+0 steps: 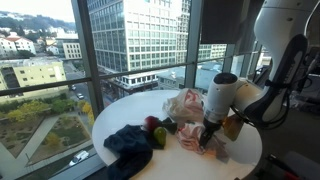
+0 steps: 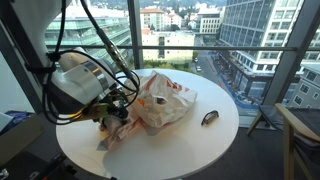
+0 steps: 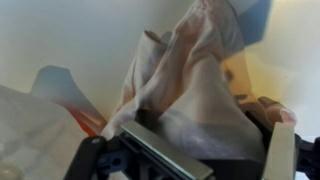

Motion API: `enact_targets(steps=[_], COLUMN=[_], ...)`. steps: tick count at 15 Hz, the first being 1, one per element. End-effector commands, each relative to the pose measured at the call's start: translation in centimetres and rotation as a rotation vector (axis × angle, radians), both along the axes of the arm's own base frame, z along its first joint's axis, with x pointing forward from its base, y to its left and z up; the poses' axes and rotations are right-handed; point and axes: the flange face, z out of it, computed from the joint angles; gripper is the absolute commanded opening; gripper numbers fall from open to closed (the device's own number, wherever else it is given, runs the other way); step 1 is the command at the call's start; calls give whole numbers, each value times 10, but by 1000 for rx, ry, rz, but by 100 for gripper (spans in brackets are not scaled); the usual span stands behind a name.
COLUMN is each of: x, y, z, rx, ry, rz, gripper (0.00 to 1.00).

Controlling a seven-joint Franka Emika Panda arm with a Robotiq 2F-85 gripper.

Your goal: Put the peach t-shirt in the plastic bag.

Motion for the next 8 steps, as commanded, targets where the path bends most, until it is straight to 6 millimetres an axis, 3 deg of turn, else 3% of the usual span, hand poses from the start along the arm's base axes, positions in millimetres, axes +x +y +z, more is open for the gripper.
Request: enact_targets(steps=[1, 6, 8], x=[10, -1, -6], y=[4, 11, 9], z=[-9, -4, -3], rx=[28, 70, 66], ry=[-27, -23, -13], rz=[-10, -5, 3], gripper=[73, 35, 30])
